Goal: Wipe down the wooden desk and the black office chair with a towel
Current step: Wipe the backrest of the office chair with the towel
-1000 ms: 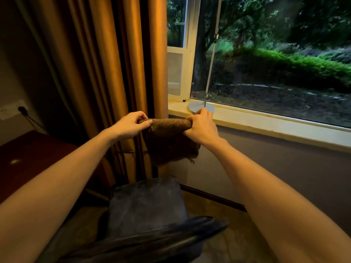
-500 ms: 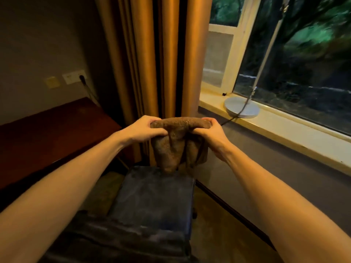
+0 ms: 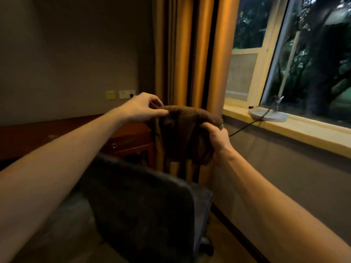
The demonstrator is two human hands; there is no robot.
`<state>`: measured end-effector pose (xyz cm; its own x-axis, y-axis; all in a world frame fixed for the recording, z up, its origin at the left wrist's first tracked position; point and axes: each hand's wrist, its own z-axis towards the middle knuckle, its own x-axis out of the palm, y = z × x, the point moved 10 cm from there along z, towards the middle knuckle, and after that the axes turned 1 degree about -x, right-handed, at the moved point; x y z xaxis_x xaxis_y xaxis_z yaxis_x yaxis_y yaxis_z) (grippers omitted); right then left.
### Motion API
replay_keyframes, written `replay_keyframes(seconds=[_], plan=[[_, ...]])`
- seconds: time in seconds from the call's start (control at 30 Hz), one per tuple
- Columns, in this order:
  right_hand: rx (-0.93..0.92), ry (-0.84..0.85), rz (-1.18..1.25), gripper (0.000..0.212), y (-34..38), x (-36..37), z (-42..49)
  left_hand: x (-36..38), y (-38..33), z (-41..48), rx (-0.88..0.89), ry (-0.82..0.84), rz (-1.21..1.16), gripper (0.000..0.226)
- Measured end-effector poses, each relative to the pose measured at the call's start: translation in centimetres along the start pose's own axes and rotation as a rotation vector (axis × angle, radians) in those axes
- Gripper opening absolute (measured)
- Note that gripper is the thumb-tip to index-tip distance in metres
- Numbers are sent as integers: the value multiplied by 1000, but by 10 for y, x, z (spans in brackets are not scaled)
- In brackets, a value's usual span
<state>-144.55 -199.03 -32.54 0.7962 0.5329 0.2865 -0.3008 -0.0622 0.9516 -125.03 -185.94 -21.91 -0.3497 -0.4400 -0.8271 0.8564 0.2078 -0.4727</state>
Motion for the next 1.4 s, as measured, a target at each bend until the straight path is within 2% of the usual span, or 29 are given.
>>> replay_keyframes(seconds=[0.1, 0.23, 0.37, 0.43, 0.53, 0.63, 0.77, 0.8, 0.9, 1.0, 1.2, 1.27, 1.4], plan=[[-41, -135, 2, 11, 1, -24, -49, 4, -3, -70, 31, -5, 14, 47], [28, -281, 4, 36, 8, -43, -93, 13, -2, -146, -32, 138, -44, 55], [-13, -357, 18, 53, 20, -56, -116, 16, 9, -173, -60, 230, 161, 69], [-33, -377, 59, 58, 15, -63, -127, 20, 14, -180, -71, 257, 187, 71], [-15, -402, 70, 56, 3, -69, -139, 18, 13, -180, -25, 205, 174, 59], [-38, -430, 41, 43, 4, -77, -143, 16, 14, -171, -20, 196, 185, 48], [-155, -483, -134, 38, 9, -95, -145, 26, 2, -166, 16, 162, 115, 42], [-193, -505, -194, 35, 12, -100, -148, 29, -3, -165, 25, 139, 91, 41], [-261, -577, -319, 47, 22, -115, -161, 39, -22, -157, 36, 54, 106, 44], [-310, -649, -387, 44, 32, -130, -171, 59, -52, -146, 39, 14, 178, 49], [-261, -596, -330, 39, 18, -167, -174, 87, -112, -139, 119, -68, 271, 52], [-234, -555, -276, 29, 9, -179, -171, 73, -106, -140, 93, -67, 299, 52], [-180, -528, -170, 38, -6, -189, -164, 41, -75, -148, -3, -87, 457, 55]])
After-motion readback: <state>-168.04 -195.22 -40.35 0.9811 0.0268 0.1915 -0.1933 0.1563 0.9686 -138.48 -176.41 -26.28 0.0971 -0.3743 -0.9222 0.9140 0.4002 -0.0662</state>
